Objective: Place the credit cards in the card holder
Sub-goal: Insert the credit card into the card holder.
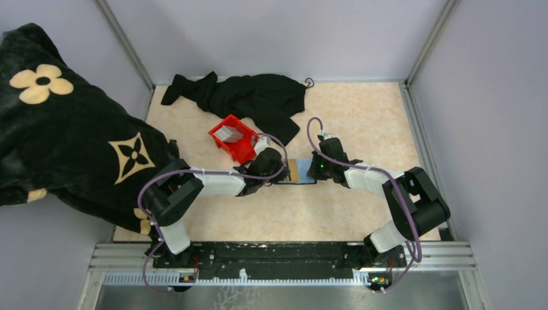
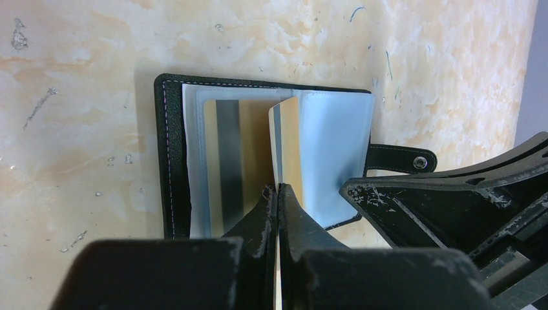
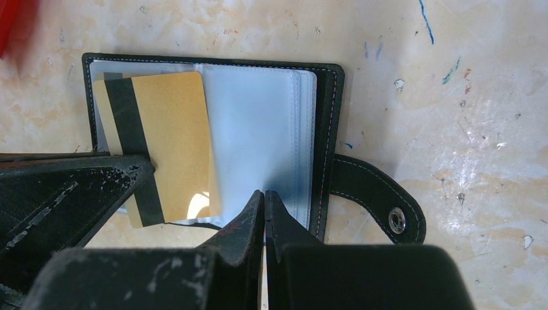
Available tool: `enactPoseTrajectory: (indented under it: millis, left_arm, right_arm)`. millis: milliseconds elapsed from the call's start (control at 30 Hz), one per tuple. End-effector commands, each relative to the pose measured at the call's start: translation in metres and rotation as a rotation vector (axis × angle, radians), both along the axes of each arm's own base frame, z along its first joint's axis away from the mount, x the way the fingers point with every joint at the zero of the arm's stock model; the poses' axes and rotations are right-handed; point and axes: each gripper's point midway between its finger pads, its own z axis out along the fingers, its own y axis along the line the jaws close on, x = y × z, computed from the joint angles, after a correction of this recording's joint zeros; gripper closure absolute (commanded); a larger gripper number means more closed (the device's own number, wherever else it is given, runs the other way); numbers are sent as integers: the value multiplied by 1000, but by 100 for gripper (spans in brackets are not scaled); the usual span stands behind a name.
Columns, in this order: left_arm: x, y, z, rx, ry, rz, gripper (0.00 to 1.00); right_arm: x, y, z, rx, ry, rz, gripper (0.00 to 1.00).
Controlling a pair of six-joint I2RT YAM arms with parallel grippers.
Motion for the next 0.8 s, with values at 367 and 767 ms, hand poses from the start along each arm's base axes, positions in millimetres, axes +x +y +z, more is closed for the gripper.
enactPoseTrajectory:
  millis: [367, 767]
  left_arm:
    - [-39, 13, -50, 136, 159, -106, 100]
    - [-45, 17, -56, 142, 173, -132, 100]
  right_arm:
    - [9, -5, 0, -29, -9, -26, 100]
    - [9, -5, 0, -31, -7, -25, 100]
